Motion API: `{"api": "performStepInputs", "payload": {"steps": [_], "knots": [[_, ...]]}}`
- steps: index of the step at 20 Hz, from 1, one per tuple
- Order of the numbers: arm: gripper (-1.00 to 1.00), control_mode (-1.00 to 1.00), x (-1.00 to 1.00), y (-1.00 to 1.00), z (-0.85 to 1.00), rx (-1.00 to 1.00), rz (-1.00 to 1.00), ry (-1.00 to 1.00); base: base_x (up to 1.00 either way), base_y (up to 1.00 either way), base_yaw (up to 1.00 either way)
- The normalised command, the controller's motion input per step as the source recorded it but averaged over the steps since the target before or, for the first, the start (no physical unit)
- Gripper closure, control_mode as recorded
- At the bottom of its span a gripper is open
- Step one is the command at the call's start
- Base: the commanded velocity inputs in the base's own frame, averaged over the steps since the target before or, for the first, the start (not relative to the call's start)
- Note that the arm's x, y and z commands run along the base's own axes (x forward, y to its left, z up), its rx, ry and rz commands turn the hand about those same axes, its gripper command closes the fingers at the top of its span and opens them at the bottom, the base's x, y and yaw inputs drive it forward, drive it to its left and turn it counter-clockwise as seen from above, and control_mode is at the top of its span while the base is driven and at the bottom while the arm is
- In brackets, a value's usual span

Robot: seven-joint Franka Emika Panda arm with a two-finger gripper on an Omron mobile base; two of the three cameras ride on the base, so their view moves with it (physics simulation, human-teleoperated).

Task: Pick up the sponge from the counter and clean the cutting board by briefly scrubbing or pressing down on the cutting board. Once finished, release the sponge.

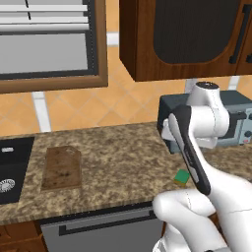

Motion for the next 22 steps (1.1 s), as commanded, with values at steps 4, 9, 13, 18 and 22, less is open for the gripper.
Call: {"api": "performStepInputs", "payload": {"steps": [4, 9, 13, 18, 22], "knots": [[-1.0, -1.0, 0.01, -0.19, -0.61, 0.0, -0.2, 0.17, 0.0, 0.0, 0.0], [-1.0, -1.0, 0.32, -0.38, -0.59, 0.0, -0.06, 0.08, 0.0, 0.0, 0.0], [-1.0, -1.0, 0.45, -0.36, -0.6, 0.0, 0.0, 0.04, 0.0, 0.0, 0.0], [-1.0, -1.0, 0.54, -0.35, -0.57, 0.0, 0.01, 0.01, 0.0, 0.0, 0.0], [-1.0, -1.0, 0.63, -0.27, -0.5, 0.0, 0.02, 0.03, 0.0, 0.0, 0.0]]}}
